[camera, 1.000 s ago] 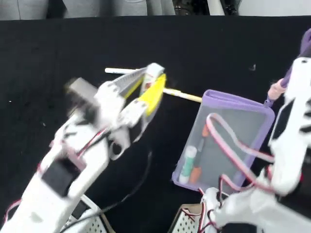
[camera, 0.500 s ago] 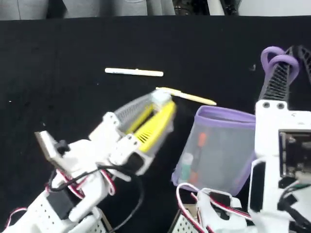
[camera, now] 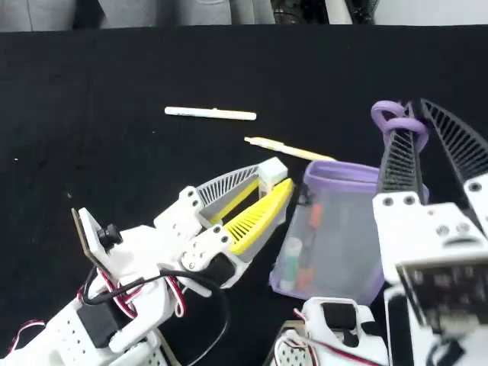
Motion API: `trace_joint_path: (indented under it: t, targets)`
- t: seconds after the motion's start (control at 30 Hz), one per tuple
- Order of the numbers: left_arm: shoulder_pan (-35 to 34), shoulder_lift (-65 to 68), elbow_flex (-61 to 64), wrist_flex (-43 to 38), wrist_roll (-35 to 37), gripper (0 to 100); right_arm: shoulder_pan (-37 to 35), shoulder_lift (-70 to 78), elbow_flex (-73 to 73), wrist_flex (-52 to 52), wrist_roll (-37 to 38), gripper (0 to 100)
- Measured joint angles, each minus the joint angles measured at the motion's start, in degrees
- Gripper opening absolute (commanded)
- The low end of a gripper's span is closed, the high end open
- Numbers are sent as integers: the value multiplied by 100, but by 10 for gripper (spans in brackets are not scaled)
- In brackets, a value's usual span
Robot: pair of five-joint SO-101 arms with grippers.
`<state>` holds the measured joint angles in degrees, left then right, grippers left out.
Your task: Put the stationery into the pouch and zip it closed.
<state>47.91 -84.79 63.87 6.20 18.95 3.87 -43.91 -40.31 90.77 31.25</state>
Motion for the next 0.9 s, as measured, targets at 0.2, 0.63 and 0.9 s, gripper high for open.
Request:
trace_joint_path:
  t: [0.2, 0.63, 0.9]
  targets:
    - [396, 0, 0, 0, 0, 30, -18, 0, -475, 211, 9, 12]
    - [281, 1424, 0, -1143, -519, 30, -870, 0, -1319, 695, 9, 13]
    - [369, 2505, -316, -1635, -527, 30, -888, 0, -1336, 695, 18, 13]
